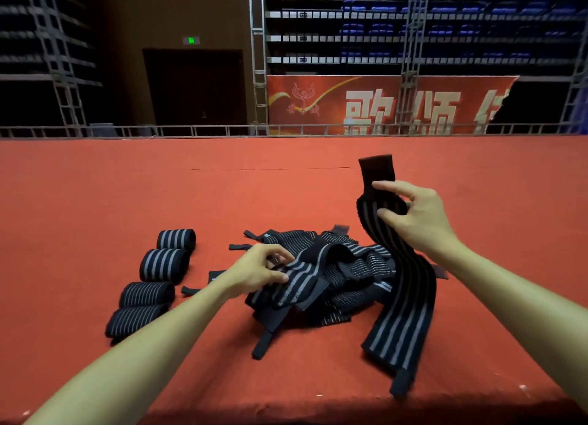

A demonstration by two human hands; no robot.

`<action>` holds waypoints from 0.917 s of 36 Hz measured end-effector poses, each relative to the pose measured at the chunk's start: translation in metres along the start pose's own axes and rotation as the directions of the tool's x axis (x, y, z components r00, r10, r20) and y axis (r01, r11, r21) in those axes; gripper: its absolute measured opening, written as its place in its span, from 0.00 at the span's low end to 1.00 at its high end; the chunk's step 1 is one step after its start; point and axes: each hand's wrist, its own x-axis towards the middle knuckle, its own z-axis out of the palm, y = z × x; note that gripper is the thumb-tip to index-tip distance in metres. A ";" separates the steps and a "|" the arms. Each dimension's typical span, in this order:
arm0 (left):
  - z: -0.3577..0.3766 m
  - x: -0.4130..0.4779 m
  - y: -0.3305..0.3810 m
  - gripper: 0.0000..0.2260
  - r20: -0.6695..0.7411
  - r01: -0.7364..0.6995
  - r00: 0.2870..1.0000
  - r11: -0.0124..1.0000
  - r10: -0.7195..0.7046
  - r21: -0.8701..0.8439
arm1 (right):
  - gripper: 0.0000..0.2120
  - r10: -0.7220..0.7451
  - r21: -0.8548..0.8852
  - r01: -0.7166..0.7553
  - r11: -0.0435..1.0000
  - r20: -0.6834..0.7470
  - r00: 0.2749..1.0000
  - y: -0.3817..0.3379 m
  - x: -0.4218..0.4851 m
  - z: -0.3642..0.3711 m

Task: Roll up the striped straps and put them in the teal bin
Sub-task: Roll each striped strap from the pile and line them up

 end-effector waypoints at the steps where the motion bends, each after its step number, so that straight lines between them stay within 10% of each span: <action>1: -0.003 0.001 0.001 0.13 -0.009 0.007 1.000 1.000 -0.007 -0.023 | 0.23 -0.001 -0.009 0.001 1.000 0.005 1.000 0.001 -0.004 0.005; 33: 0.018 -0.015 -0.031 0.12 0.044 0.153 0.988 0.964 -0.147 -0.216 | 0.39 0.225 -0.055 -0.219 0.974 0.124 0.966 0.052 -0.106 0.143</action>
